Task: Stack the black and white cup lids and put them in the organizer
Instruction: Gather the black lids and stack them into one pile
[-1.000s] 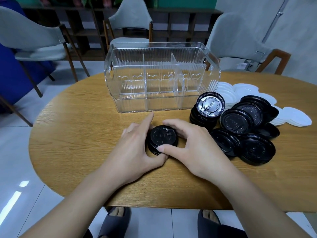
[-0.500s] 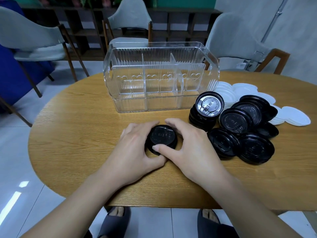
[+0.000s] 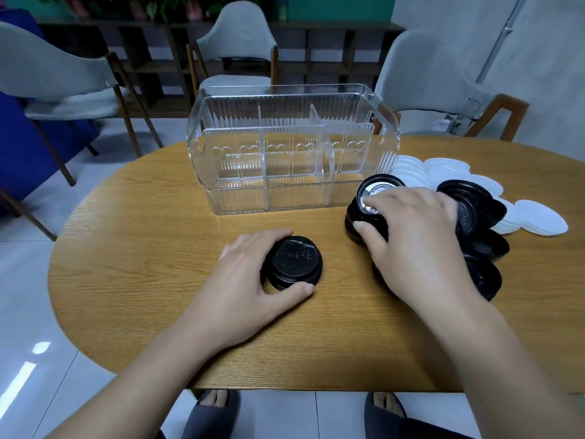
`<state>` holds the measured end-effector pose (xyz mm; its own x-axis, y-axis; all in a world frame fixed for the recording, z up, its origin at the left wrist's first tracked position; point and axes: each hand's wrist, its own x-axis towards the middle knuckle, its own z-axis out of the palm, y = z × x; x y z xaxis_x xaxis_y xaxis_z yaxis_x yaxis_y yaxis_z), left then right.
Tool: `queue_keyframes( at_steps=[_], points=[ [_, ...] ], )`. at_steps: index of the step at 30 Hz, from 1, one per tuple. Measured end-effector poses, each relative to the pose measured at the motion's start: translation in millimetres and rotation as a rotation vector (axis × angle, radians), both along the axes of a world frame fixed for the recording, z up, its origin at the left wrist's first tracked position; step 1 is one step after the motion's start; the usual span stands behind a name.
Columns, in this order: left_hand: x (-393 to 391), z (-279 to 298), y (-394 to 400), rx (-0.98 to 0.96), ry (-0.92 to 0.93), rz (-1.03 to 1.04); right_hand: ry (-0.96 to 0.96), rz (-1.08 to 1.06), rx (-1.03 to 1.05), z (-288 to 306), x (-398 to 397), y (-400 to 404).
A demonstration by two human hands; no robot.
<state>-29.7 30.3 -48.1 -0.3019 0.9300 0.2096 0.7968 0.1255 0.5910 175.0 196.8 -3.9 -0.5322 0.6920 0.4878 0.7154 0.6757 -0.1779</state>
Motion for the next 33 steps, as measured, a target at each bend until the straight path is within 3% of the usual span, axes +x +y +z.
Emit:
queue_keyframes(
  at_steps=[8, 28, 33],
  points=[
    [-0.2, -0.6, 1.2, -0.001, 0.017, -0.003, -0.238, -0.091, -0.075, -6.5, -2.4, 4.2],
    [0.0, 0.3, -0.5, -0.023, 0.029, -0.020, 0.269, 0.075, -0.432, 1.7, -1.6, -6.2],
    [-0.1, -0.7, -0.2, -0.009, 0.031, -0.023, 0.343, 0.076, -0.427, 4.2, 0.6, -8.0]
  ],
)
